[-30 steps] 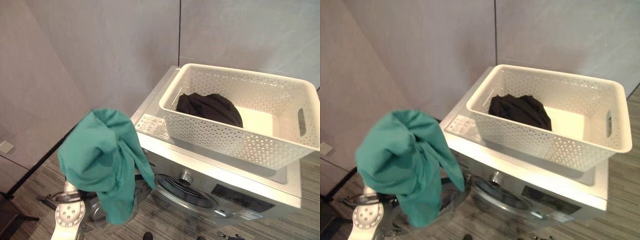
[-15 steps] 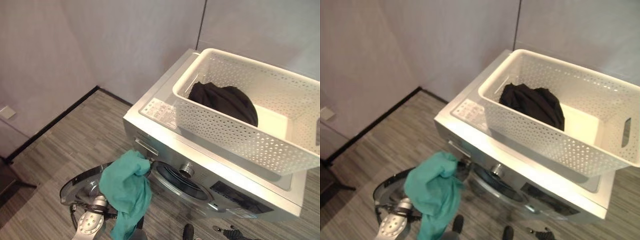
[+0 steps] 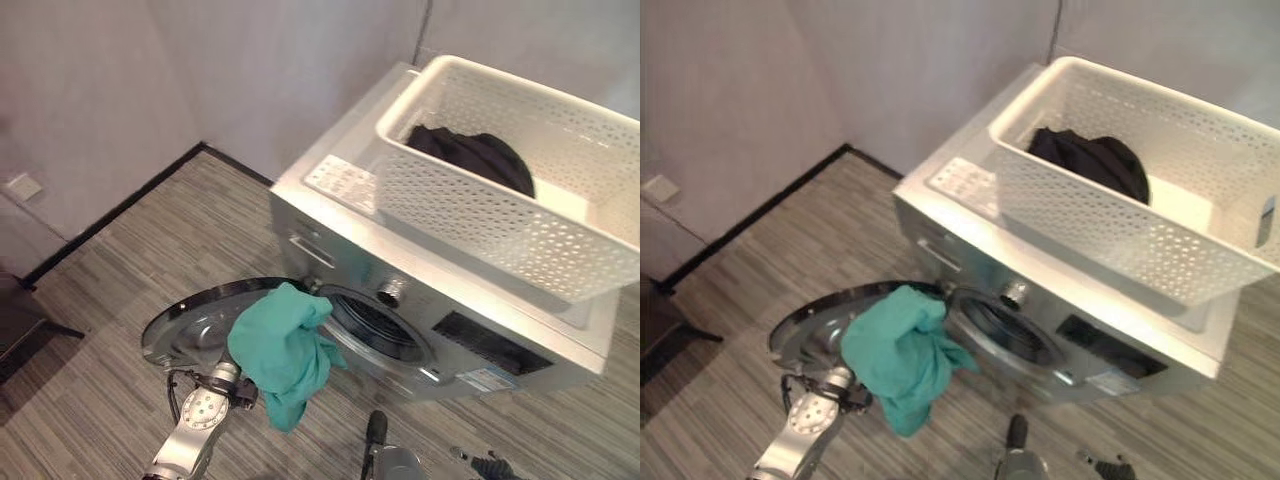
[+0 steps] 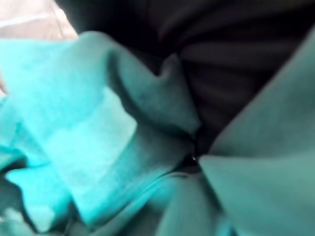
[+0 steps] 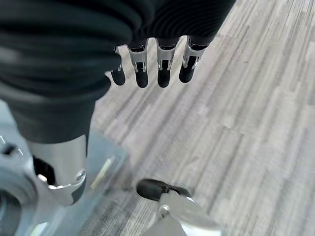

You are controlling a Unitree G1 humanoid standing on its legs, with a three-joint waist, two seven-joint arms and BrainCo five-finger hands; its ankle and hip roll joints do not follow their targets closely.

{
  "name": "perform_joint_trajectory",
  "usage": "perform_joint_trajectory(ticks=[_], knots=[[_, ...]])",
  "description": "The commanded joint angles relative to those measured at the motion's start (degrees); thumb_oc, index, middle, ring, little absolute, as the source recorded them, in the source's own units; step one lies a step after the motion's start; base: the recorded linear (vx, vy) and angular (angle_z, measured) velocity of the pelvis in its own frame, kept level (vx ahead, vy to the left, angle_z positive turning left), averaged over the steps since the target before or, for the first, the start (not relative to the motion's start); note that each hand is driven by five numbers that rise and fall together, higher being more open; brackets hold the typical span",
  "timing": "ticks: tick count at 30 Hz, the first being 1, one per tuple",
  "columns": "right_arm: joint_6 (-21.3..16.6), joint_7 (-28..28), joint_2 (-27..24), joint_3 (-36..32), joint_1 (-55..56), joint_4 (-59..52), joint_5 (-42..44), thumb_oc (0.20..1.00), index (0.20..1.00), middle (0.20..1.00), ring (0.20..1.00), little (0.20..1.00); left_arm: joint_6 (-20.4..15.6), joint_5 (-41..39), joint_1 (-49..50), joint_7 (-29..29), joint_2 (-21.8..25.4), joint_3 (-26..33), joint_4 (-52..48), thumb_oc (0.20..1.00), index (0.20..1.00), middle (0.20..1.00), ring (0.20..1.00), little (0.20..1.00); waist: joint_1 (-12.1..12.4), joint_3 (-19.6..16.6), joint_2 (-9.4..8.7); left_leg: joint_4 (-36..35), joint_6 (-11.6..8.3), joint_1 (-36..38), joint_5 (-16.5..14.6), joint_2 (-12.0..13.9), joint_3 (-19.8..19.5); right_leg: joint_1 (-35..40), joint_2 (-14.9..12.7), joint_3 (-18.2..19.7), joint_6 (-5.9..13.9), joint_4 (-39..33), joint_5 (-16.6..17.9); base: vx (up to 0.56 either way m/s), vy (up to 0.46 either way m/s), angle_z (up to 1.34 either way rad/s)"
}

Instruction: Grab the laundry basket,head to the washer,open it,put in the laundry and shut it.

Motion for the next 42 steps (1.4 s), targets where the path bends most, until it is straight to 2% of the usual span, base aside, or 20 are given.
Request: perform_joint_trajectory(ticks=[1, 2, 3, 6, 8, 9, 10, 11, 16, 20, 21, 22, 23, 30, 35, 42], knots=[[-0.31, -1.00, -1.59, 0.39, -3.69, -0.35, 3.32, 1.000, 1.000, 1.000, 1.000, 1.000, -2.63, 1.26, -1.58, -1.24, -0.98, -0.32, -2.36, 0.200, 0.200, 0.200, 0.200, 0.200, -0.42, -1.01, 1.39, 1.09, 3.84, 5.61, -8.66, 2.24, 1.07, -7.27, -0.21, 2.84, 5.00, -4.14, 1.21, -0.14, 0.191, 0.42], [-0.35, -1.00, -1.69, 0.80, -4.04, -1.09, 2.97, 1.000, 1.000, 1.000, 1.000, 1.000, -2.71, 1.49, -2.37, -0.92, -1.41, -1.21, -1.36, 0.200, 0.200, 0.200, 0.200, 0.200, -0.42, -0.38, 1.30, 2.25, 4.65, 4.99, -10.68, 1.18, 0.42, -8.15, -0.67, 3.81, 5.57, -4.00, 2.13, -0.09, 0.111, 0.43], [-0.33, -1.00, -1.68, 0.75, -4.10, -1.12, 2.96, 1.000, 1.000, 1.000, 1.000, 1.000, -2.79, 1.53, -2.52, -0.89, -1.44, -1.25, -1.22, 0.200, 0.200, 0.200, 0.200, 0.200, -0.49, -0.42, 0.96, 2.35, 4.72, 4.68, -10.48, 0.77, 0.31, -8.35, -1.07, 3.89, 5.56, -4.08, 2.38, -0.10, 0.086, -0.04], [0.30, -0.76, -0.96, 1.48, -4.71, -1.16, 1.59, 1.000, 1.000, 1.000, 1.000, 1.000, -2.57, 0.57, -4.60, -1.15, -2.91, -3.25, 3.27, 0.200, 0.200, 0.200, 0.200, 0.200, -1.10, 1.41, -0.91, 5.52, 6.42, 2.15, -13.99, -2.40, 1.06, -10.99, -4.05, 5.48, 6.48, -3.39, 3.85, -0.15, 0.088, -0.16], [0.51, -0.75, -0.71, 1.73, -4.69, -0.88, 1.38, 1.000, 1.000, 1.000, 1.000, 1.000, -2.48, -0.18, -5.32, -1.14, -3.53, -3.73, 4.39, 0.200, 0.200, 0.200, 0.200, 0.200, -1.24, 2.06, -1.30, 6.84, 6.73, 1.12, -14.49, -2.87, 1.18, -11.79, -4.82, 5.77, 6.43, -2.94, 4.08, -0.13, 0.052, 0.00], [0.87, -0.67, 0.22, 2.28, -4.29, -0.55, 1.05, 1.000, 1.000, 1.000, 1.000, 1.000, -2.22, -2.39, -7.38, -1.29, -5.28, -5.44, 7.02, 0.200, 0.200, 0.200, 0.200, 0.200, -1.83, 3.98, -2.28, 10.27, 6.84, -1.10, -15.45, -3.50, 1.57, -13.17, -5.96, 6.20, 6.32, -1.82, 4.47, -0.13, 0.012, -0.10], [1.04, -0.70, 1.18, 3.14, -4.22, -0.32, 1.34, 1.000, 1.000, 1.000, 1.000, 1.000, -1.83, -4.78, -9.13, -1.26, -7.13, -7.13, 9.59, 0.200, 0.200, 0.200, 0.200, 0.200, -2.33, 5.87, -2.80, 12.69, 6.93, -2.14, -16.71, -3.45, 1.99, -14.03, -5.89, 6.87, 6.21, -1.17, 4.83, -0.14, 0.007, -0.20], [1.05, -0.69, 1.21, 3.11, -4.30, -0.32, 1.34, 1.000, 1.000, 1.000, 1.000, 1.000, -1.91, -4.79, -9.28, -1.27, -7.14, -7.13, 9.74, 0.200, 0.200, 0.200, 0.200, 0.200, -2.44, 5.86, -3.14, 12.71, 6.95, -2.36, -16.45, -3.81, 1.92, -14.22, -6.25, 6.97, 6.17, -1.19, 4.96, -0.08, -0.017, -0.12], [1.03, -1.09, 3.13, 6.64, -5.49, -0.70, 2.64, 1.000, 1.000, 1.000, 1.000, 1.000, -2.07, -12.93, -14.81, -0.85, -12.72, -13.48, 16.27, 0.200, 0.200, 0.200, 0.200, 0.200, -4.19, 11.55, -5.41, 19.81, 7.23, -8.19, -18.68, -3.77, 2.52, -18.67, -6.49, 9.39, 5.83, 0.50, 6.37, -0.12, -0.032, -0.17], [-0.12, -3.02, 4.68, 12.43, -8.94, -4.83, 3.15, 1.000, 1.000, 1.000, 1.000, 1.000, -3.28, -16.88, -23.13, 2.56, -16.71, -17.72, 21.08, 0.200, 0.200, 0.200, 0.200, 0.200, -5.96, 15.39, -6.67, 25.07, 8.40, -15.39, -20.37, -4.25, 3.96, -25.30, -6.21, 11.76, 5.37, 2.01, 6.61, -0.17, 0.026, -0.22], [-0.29, -3.28, 4.77, 14.03, -9.19, -6.34, 2.62, 1.000, 1.000, 1.000, 1.000, 1.000, -3.68, -17.12, -24.53, 3.46, -17.21, -18.17, 21.84, 0.200, 0.200, 0.200, 0.200, 0.200, -5.65, 16.12, -5.88, 26.30, 8.78, -16.29, -22.20, -3.29, 3.78, -26.07, -5.19, 12.18, 6.02, 2.57, 5.86, -0.14, 0.007, -0.28], [-0.26, -3.29, 4.70, 13.98, -9.24, -6.43, 2.61, 1.000, 1.000, 1.000, 1.000, 1.000, -3.74, -17.10, -24.69, 3.49, -17.32, -18.16, 21.95, 0.200, 0.200, 0.200, 0.200, 0.200, -6.25, 16.17, -6.93, 26.56, 8.62, -16.98, -20.97, -4.12, 4.25, -26.57, -6.24, 12.09, 5.30, 2.41, 6.70, -0.01, 0.036, -0.14], [-0.27, -3.59, 4.88, 15.14, -9.20, -7.58, 1.94, 1.000, 1.000, 1.000, 1.000, 1.000, -3.97, -17.38, -25.64, 4.14, -17.60, -18.13, 22.59, 0.200, 0.200, 0.200, 0.200, 0.200, -5.87, 16.73, -6.20, 27.21, 8.85, -17.52, -22.53, -3.31, 3.91, -27.14, -5.23, 12.37, 6.02, 2.81, 6.01, -0.05, -0.009, -0.24], [-0.57, -5.23, 4.46, 18.12, -9.76, -9.45, 0.58, 1.000, 1.000, 1.000, 1.000, 1.000, -5.71, -18.42, -33.44, 9.29, -20.76, -16.31, 27.45, 0.200, 0.200, 0.200, 0.200, 0.200, -7.14, 19.25, -7.01, 32.49, 9.65, -25.52, -24.42, -3.57, 4.65, -34.44, -5.18, 13.72, 5.90, 4.73, 6.82, -0.05, -0.002, -0.13], [-1.26, -5.92, 4.06, 18.23, -9.04, -11.04, 0.48, 1.000, 1.000, 1.000, 1.000, 1.000, -6.93, -19.39, -38.69, 12.69, -21.59, -13.06, 29.07, 0.200, 0.200, 0.200, 0.200, 0.200, -8.41, 19.26, -7.27, 34.60, 9.80, -30.00, -25.15, -3.75, 4.79, -39.05, -5.62, 13.67, 6.02, 6.81, 7.02, -0.02, -0.027, 0.03], [-3.09, -6.99, 2.54, 18.92, -9.14, -15.88, -0.08, 1.000, 1.000, 1.000, 1.000, 1.000, -8.11, -16.84, -49.22, 17.48, -21.85, -9.52, 32.08, 0.200, 0.200, 0.200, 0.200, 0.200, -11.07, 18.36, -7.94, 38.33, 9.66, -36.23, -26.54, -2.96, 4.64, -45.63, -5.34, 14.24, 6.14, 11.10, 6.30, 0.00, -0.017, 0.01]])
